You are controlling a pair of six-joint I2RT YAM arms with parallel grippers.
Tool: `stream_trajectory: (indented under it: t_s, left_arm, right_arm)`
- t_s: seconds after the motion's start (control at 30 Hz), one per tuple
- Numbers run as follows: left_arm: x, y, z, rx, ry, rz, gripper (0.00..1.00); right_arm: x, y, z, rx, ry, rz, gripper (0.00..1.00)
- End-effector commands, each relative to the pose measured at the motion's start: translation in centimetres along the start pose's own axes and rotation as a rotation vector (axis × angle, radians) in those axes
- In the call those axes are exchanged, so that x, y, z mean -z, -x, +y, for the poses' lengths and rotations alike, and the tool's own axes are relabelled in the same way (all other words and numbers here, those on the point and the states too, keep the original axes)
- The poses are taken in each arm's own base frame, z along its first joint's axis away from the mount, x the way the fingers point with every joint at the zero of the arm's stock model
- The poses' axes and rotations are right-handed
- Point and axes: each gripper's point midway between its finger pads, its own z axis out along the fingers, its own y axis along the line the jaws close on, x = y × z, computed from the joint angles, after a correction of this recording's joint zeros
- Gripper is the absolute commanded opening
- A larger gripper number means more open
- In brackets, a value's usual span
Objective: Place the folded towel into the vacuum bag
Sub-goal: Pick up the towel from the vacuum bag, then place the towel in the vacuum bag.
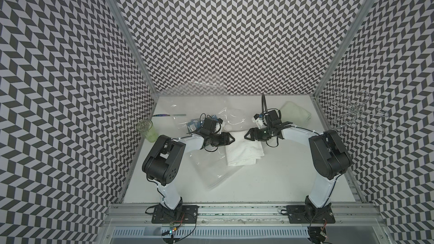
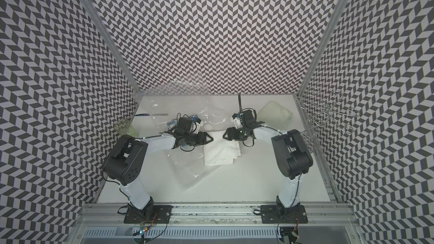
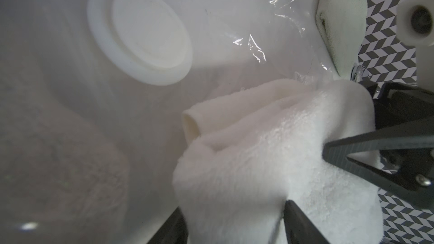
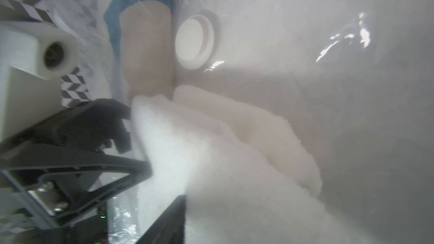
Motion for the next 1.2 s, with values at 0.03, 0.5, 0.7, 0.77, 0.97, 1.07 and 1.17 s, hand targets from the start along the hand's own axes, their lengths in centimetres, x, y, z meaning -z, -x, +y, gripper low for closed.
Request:
stream_trajectory:
  t_s: [0.03, 0.5, 0.7, 0.77, 0.97, 1.07, 1.17]
  left_arm:
    - [3.9, 2.9, -2.9, -0.058, -0.071, -0.089, 0.65]
    - [23.8, 10.8, -10.6, -0.215, -0.059, -0.57, 0.68]
    - [24.8, 11.6, -12.3, -0.238, -0.099, -0.585, 0.69]
    - [24.2, 11.4, -12.2, -0.225, -0.116, -0.575, 0.69]
    - [21.7, 9.8, -10.3, -0.191, -0.094, -0.518, 0.68]
    - [21.1, 8.9, -9.2, -0.182, -0.067, -0.504, 0.69]
    - [20.4, 8.1, -8.2, -0.169, -0.05, -0.487, 0.69]
  right_arm:
    - [4.3, 3.0, 7.5, 0.29, 0.105, -0.182, 0.21]
    - [12.4, -3.5, 22.2, 0.274, 0.463, -0.123, 0.03]
    - [11.4, -6.5, 19.8, -0.011, 0.519, -0.021, 0.03]
    - [9.6, -5.4, 16.8, -0.067, 0.429, -0.054, 0.04]
    - [2.5, -1.3, 10.6, -0.043, 0.227, -0.054, 0.06]
    - [-0.9, 0.4, 7.8, -0.034, 0.132, -0.049, 0.16]
    - [-2.4, 1.5, 3.2, -0.08, -0.064, -0.074, 0.26]
